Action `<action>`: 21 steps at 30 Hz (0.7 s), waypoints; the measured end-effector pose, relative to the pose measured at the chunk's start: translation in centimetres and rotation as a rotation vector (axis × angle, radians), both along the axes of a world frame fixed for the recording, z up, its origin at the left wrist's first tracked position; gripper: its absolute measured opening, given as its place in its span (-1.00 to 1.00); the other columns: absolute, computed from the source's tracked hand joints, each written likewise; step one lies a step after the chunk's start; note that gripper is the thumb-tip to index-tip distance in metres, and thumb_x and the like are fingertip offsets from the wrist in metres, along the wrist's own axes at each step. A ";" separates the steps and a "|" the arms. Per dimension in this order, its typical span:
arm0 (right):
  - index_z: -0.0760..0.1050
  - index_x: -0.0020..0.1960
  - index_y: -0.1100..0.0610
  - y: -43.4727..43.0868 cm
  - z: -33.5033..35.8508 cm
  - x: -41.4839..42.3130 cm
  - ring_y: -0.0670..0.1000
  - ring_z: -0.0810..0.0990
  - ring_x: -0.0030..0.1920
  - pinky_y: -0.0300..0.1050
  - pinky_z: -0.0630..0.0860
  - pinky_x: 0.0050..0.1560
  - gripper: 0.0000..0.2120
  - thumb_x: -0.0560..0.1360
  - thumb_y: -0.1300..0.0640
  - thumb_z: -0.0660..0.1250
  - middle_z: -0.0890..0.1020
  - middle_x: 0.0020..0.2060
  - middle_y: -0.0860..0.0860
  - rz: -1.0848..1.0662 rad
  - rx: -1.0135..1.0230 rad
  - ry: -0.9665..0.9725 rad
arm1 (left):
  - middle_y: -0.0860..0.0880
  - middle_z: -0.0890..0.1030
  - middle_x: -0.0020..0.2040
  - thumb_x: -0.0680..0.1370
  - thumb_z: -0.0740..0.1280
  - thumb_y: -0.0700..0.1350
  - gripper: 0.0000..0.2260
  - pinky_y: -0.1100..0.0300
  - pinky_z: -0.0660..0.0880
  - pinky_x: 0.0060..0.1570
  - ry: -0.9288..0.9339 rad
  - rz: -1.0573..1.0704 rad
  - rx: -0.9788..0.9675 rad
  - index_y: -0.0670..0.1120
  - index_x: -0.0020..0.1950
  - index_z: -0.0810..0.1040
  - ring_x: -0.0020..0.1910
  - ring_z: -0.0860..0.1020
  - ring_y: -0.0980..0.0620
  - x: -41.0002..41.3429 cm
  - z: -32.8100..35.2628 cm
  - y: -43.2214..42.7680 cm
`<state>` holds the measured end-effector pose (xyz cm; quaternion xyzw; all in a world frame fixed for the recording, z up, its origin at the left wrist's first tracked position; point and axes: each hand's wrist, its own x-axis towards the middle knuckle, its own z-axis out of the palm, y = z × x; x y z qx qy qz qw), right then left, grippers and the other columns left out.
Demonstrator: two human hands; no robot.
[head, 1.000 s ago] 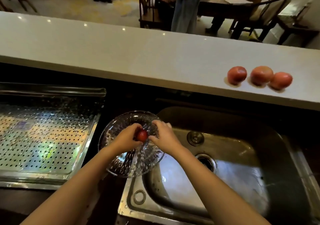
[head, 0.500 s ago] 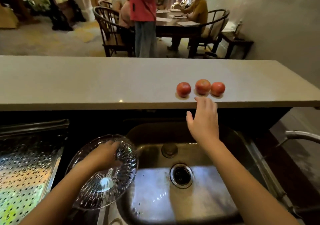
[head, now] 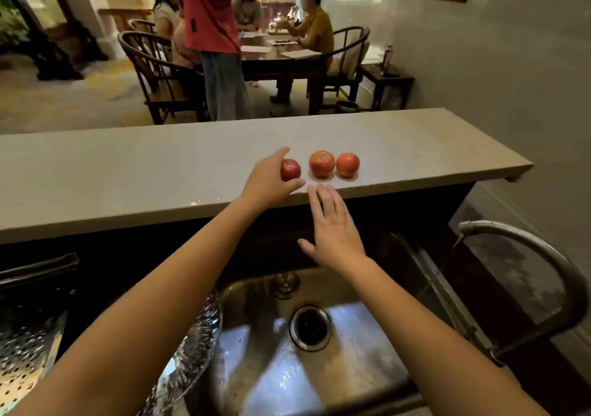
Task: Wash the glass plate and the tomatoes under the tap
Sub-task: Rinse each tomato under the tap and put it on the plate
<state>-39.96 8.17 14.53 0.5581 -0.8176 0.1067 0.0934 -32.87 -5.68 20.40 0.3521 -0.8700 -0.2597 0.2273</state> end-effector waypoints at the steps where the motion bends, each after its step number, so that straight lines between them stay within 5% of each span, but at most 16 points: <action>1: -0.25 0.52 0.13 0.1 -0.1 -0.1 0.08 -0.20 0.52 -0.03 -0.13 0.47 -0.07 0.45 -0.15 0.29 -0.11 0.53 0.08 0.013 -0.002 -0.010 | -0.10 0.47 0.34 0.43 0.43 -0.02 -0.43 0.10 0.35 0.26 0.012 0.005 -0.010 -0.07 0.39 0.35 0.28 0.45 -0.07 0.0 -0.2 0.0; 4: -0.10 0.53 0.11 0.5 0.4 -0.6 0.05 -0.10 0.53 -0.02 -0.01 0.48 -0.23 0.50 -0.06 0.26 0.00 0.53 0.06 0.079 -0.092 -0.184 | -0.07 0.53 0.24 0.42 0.44 -0.06 -0.55 0.20 0.39 0.14 0.092 0.026 -0.009 -0.08 0.27 0.45 0.16 0.49 -0.02 0.5 -0.2 0.7; 7: 0.23 0.44 0.15 1.9 0.9 -1.2 0.00 0.26 0.42 -0.07 0.23 0.44 -0.55 0.58 0.11 0.16 0.34 0.39 0.05 0.098 -0.394 -0.630 | 0.04 0.51 0.13 0.41 0.45 -0.04 -0.59 0.40 0.34 -0.05 0.191 -0.044 0.017 -0.04 0.22 0.46 0.04 0.45 0.12 1.2 -0.2 3.5; 10: 0.38 0.31 0.08 4.1 0.6 -2.1 -0.08 0.54 0.05 -0.20 0.49 0.05 -0.70 0.63 0.13 0.03 0.53 0.13 0.01 -0.028 -0.607 -1.115 | 0.09 0.49 0.08 0.39 0.47 -0.06 -0.58 0.45 0.35 -0.08 0.229 -0.194 0.064 -0.02 0.21 0.46 0.03 0.46 0.15 0.9 -0.8 7.5; 13: 0.47 0.14 0.01 6.9 -0.5 -3.8 -0.14 0.61 -0.29 -0.22 0.54 -0.26 -0.70 0.63 -0.01 -0.01 0.61 -0.06 0.05 -0.158 -0.654 -1.423 | 0.02 0.56 0.13 0.36 0.50 -0.10 -0.56 0.32 0.40 0.09 0.193 -0.320 0.134 -0.03 0.21 0.50 0.09 0.50 0.12 -1.7 -2.2 11.3; 15: 0.52 0.03 0.02 8.7 -1.2 -5.0 0.01 0.67 -0.21 0.00 0.54 -0.06 -0.65 0.62 -0.08 0.00 0.63 -0.02 0.17 -0.298 -0.751 -1.626 | -0.02 0.57 0.17 0.36 0.49 -0.14 -0.55 0.30 0.38 0.15 0.143 -0.381 0.184 -0.04 0.23 0.51 0.14 0.50 0.08 -4.0 -3.5 13.7; 17: 0.51 -0.05 0.08 10.3 -2.2 -6.6 0.35 0.56 0.11 0.16 0.42 0.19 -0.65 0.62 -0.07 0.01 0.53 0.16 0.36 -0.450 -0.841 -1.752 | -0.03 0.57 0.19 0.37 0.49 -0.16 -0.55 0.29 0.37 0.16 0.103 -0.423 0.237 -0.04 0.24 0.51 0.17 0.50 0.04 -6.6 -5.0 15.9; 19: 0.49 0.08 0.18 11.6 -2.8 -7.8 0.41 0.41 0.27 0.20 0.34 0.31 -0.64 0.62 -0.03 0.03 0.45 0.25 0.40 -0.551 -0.907 -1.852 | -0.04 0.57 0.20 0.37 0.48 -0.16 -0.54 0.20 0.41 0.21 0.091 -0.438 0.298 -0.02 0.25 0.50 0.19 0.50 0.02 -8.4 -6.4 17.4; 21: 0.38 0.31 0.26 13.4 -3.7 -9.3 0.32 0.45 0.27 0.14 0.41 0.23 -0.58 0.62 -0.01 0.06 0.45 0.28 0.35 -0.593 -0.995 -1.929 | -0.05 0.55 0.22 0.38 0.48 -0.17 -0.54 0.18 0.42 0.20 0.083 -0.456 0.350 -0.01 0.26 0.49 0.20 0.50 0.01 -10.2 -7.6 18.9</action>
